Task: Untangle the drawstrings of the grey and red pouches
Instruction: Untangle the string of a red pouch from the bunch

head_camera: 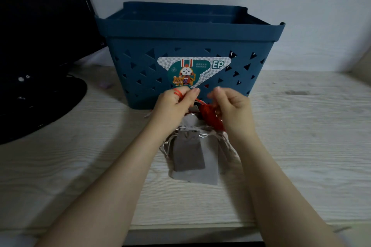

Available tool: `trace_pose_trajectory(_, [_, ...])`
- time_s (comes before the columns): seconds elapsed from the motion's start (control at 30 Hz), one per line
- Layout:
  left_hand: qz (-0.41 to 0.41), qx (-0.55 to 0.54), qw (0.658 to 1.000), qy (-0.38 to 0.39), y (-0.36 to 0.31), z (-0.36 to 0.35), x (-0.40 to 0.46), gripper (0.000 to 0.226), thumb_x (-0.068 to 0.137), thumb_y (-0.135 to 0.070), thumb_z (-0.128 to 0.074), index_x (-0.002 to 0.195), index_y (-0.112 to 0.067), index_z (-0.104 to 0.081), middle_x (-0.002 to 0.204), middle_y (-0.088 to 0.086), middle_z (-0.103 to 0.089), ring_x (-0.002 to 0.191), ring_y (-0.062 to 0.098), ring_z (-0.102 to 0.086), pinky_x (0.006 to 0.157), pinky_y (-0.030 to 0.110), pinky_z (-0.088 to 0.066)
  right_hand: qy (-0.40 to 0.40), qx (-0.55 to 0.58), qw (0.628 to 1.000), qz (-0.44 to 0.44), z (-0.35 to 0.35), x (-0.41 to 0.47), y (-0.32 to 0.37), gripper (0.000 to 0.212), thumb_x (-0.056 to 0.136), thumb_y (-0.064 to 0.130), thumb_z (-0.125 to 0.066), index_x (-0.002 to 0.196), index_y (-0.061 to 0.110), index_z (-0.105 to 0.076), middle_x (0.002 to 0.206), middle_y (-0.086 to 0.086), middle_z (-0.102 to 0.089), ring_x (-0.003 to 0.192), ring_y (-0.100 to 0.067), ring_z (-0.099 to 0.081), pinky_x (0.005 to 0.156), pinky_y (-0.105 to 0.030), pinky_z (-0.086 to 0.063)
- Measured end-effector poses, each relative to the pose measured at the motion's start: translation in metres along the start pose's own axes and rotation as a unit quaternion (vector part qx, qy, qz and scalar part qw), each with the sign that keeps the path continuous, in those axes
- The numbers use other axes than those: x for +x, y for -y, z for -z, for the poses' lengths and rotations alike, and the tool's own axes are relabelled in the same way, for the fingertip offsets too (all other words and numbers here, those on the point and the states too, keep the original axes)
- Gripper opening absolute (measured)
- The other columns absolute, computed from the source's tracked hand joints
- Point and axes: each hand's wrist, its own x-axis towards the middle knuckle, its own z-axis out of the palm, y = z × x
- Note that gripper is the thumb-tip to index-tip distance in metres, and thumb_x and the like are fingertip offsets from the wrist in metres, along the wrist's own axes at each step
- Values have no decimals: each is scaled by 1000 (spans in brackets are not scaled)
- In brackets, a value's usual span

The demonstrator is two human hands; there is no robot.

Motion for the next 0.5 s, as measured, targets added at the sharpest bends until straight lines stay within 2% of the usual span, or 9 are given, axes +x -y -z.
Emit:
trace_pose_trajectory(0.07, [6,-54,999,-7,-3,-2,0,38,91,-22,-57,54,-19,-48,49,-10,-44,48,0,-41,52,18,-36,30,-97,990,98,-5,-2,-3,20,89,19,-57,79,11,-73,59,16,-54,60,-1,-46,60,-10,-34])
trace_pose_trajectory(0.13, [10,-70,997,-28,-3,-3,1,37,90,-19,-58,54,-18,-50,48,-12,-47,50,-1,-43,57,20,-37,55,-122,981,143,-8,-3,-5,20,86,21,-57,79,13,-74,58,15,-52,62,-4,-46,61,-12,-33])
trace_pose_trajectory(0.27, [60,-119,990,-54,-2,-4,2,37,90,-22,-58,54,-20,-52,48,-11,-51,51,3,-46,59,24,-39,96,-107,984,109,-7,-4,-5,13,82,24,-62,82,17,-73,67,6,-57,65,-4,-51,66,-15,-39])
trace_pose_trajectory(0.33, [72,-141,986,-58,-4,-4,2,34,91,-21,-57,57,-19,-53,52,-10,-53,58,7,-49,65,28,-41,114,-75,987,79,-9,-6,-1,6,82,15,-66,78,16,-70,67,3,-58,64,-4,-50,65,-15,-40])
trace_pose_trajectory(0.37, [71,-149,985,-53,-5,-5,1,29,91,-20,-56,62,-18,-55,57,-10,-55,63,8,-50,68,27,-42,114,-42,991,52,-9,-7,2,9,83,11,-66,76,15,-68,65,3,-59,61,-3,-50,62,-15,-40])
trace_pose_trajectory(0.4, [66,-152,985,-40,-6,-5,1,24,91,-19,-55,68,-17,-56,61,-9,-56,65,7,-51,69,24,-42,109,-3,994,22,-9,-8,4,14,85,8,-64,73,15,-65,61,6,-58,57,-1,-49,57,-14,-39])
trace_pose_trajectory(0.5, [50,-134,990,12,-11,-6,-1,14,88,-10,-58,76,-16,-57,56,-15,-58,56,-6,-50,59,9,-39,80,107,989,-67,-8,-7,7,25,90,8,-57,66,15,-59,48,9,-46,44,-1,-38,44,-14,-31])
